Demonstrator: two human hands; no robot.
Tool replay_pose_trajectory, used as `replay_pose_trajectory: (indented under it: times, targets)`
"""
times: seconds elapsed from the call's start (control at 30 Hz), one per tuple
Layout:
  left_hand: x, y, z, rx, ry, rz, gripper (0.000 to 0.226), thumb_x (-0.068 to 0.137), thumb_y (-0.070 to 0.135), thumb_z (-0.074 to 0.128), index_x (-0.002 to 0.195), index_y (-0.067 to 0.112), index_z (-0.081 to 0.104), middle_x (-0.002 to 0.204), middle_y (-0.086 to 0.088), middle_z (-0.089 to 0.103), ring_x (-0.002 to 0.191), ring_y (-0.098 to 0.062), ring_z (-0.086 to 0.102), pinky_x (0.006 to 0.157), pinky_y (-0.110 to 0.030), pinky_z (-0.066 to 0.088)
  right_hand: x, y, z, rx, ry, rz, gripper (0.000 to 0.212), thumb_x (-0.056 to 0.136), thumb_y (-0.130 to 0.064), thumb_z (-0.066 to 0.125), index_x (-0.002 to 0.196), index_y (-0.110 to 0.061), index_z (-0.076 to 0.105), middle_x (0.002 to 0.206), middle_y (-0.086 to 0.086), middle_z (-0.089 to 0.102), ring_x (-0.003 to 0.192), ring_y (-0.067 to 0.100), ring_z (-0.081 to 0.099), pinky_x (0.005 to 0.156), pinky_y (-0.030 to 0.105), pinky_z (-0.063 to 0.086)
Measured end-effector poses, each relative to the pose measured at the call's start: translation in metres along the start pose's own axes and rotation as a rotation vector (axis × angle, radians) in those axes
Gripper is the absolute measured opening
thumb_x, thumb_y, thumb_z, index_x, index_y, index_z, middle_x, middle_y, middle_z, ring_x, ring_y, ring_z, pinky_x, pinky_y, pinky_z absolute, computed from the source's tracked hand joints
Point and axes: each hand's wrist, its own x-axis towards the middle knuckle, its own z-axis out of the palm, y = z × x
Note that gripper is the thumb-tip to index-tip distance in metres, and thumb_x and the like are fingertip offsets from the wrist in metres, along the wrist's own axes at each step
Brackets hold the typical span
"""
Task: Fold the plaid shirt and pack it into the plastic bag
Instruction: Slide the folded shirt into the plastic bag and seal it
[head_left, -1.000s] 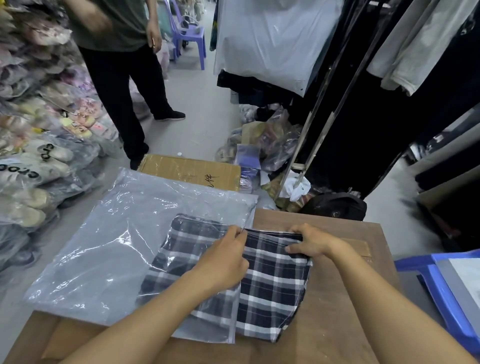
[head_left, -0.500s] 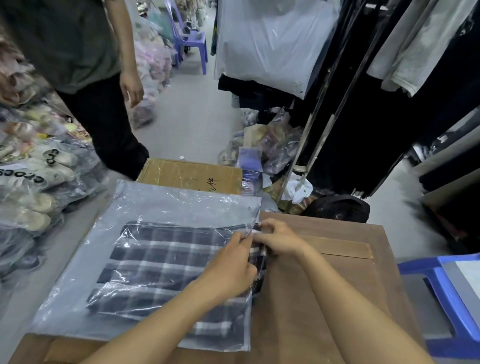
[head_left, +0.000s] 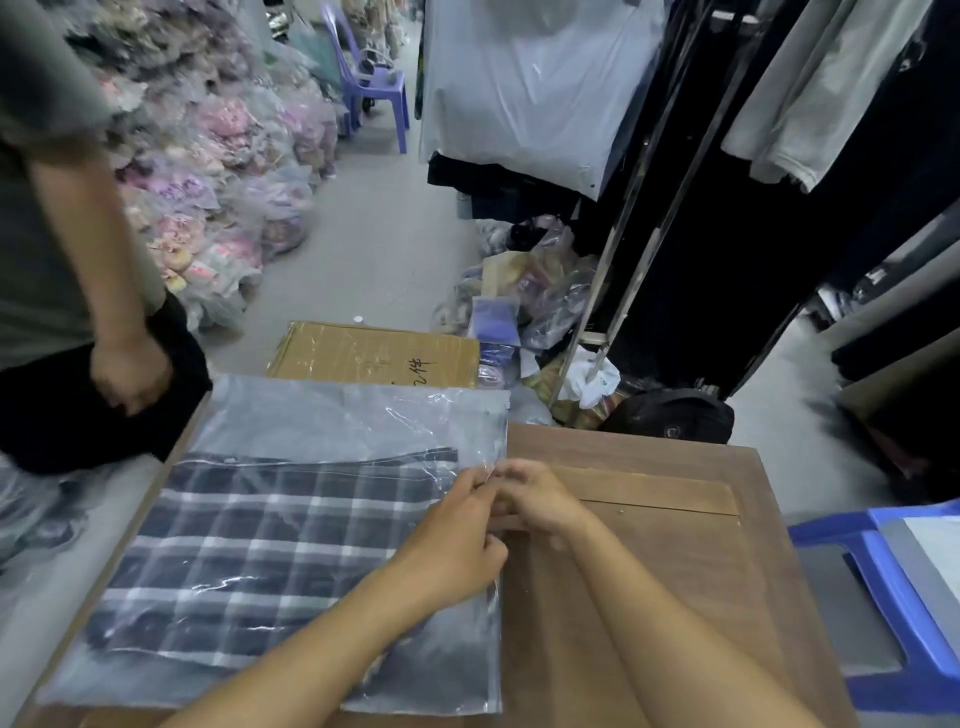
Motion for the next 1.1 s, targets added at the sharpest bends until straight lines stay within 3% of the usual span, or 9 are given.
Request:
replay_pose_trajectory:
  times: [0.07,0.17,0.27,0.4,0.57,0.67,0.8,0.93,1.1]
  targets:
    - [-0.002,-0.001,-0.002,-0.002,-0.007,0.009,0.051,0.084,0.017,0.047,0.135,0.016,0.045,0.123,0.007,0.038,0.107,-0.023,0.055,0.089,-0.042,0.049,0.008,-0.002,-0.018,0.056,0.173,0.031,0.010,0.098,-0.011,0.058,0.100,-0.007,0.066,0.090,0.013,0.071,0.063,0.016,0.070,0.060,0.026,0.061]
    - [-0.005,0.006,0.002,0.011,-0.072,0.026,0.052,0.085,0.022,0.048,0.136,0.011,0.044,0.123,0.008,0.037,0.107,-0.024,0.054,0.088,-0.045,0.050,0.019,-0.009,-0.032,0.058,0.369,0.023,0.021,0.098,-0.027,0.060,0.104,-0.008,0.066,0.093,0.009,0.070,0.056,0.014,0.067,0.051,0.024,0.057]
    - [-0.002,0.011,0.009,0.023,-0.100,0.056,0.060,0.086,0.026,0.049,0.144,0.018,0.037,0.129,0.009,0.036,0.113,-0.023,0.052,0.086,-0.040,0.049,0.023,-0.016,-0.031,0.031,0.347,0.027,0.024,0.099,-0.036,0.056,0.098,-0.013,0.066,0.086,0.006,0.068,0.050,0.012,0.061,0.048,0.022,0.054]
    - [0.009,0.013,0.006,0.015,-0.134,0.090,0.063,0.097,0.038,0.050,0.154,0.023,0.026,0.152,0.000,0.038,0.141,-0.022,0.034,0.114,-0.037,0.032,0.024,-0.022,-0.033,0.152,0.312,0.004,0.016,0.100,-0.024,0.055,0.091,-0.014,0.063,0.074,0.002,0.059,0.045,0.008,0.046,0.048,0.020,0.042]
    - [0.046,0.012,-0.018,0.034,0.081,0.095,0.034,0.100,0.027,0.044,0.131,0.024,0.057,0.117,-0.008,0.069,0.105,-0.029,0.063,0.089,-0.040,0.051,0.026,-0.023,-0.036,0.133,0.282,-0.066,0.010,0.098,-0.011,0.058,0.090,-0.015,0.060,0.072,0.001,0.058,0.042,0.004,0.047,0.042,0.016,0.041]
    - [0.081,0.010,-0.034,0.139,0.235,0.088,0.033,0.099,0.021,0.044,0.127,0.021,0.060,0.126,-0.005,0.062,0.116,-0.029,0.054,0.093,-0.045,0.048,0.024,-0.024,-0.038,0.056,0.267,-0.165,0.010,0.097,-0.007,0.060,0.092,-0.015,0.059,0.073,0.002,0.059,0.044,0.002,0.051,0.042,0.015,0.040]
    - [0.120,0.012,-0.049,0.213,0.163,0.113,0.040,0.102,0.025,0.045,0.141,0.018,0.048,0.140,-0.003,0.055,0.130,-0.028,0.041,0.107,-0.046,0.034,0.023,-0.020,-0.042,-0.088,0.239,-0.301,0.013,0.096,-0.007,0.061,0.089,-0.017,0.058,0.058,-0.010,0.057,0.045,0.000,0.044,0.051,0.018,0.037]
    - [0.135,0.010,-0.057,0.062,0.090,0.148,0.011,0.097,0.024,0.058,0.094,0.020,0.067,0.089,0.001,0.068,0.090,-0.022,0.060,0.086,-0.037,0.046,0.019,-0.018,-0.047,-0.064,0.245,-0.291,0.007,0.094,-0.012,0.065,0.090,-0.015,0.060,0.048,-0.016,0.056,0.047,-0.002,0.046,0.059,0.021,0.038]
    - [0.136,0.010,-0.055,-0.026,0.086,0.191,0.012,0.096,0.018,0.060,0.086,0.017,0.067,0.068,0.012,0.057,0.064,-0.006,0.050,0.067,-0.027,0.038,0.015,-0.027,-0.044,0.003,0.332,-0.366,0.018,0.092,-0.030,0.069,0.082,-0.015,0.067,0.067,0.002,0.060,0.068,0.017,0.053,0.067,0.031,0.044]
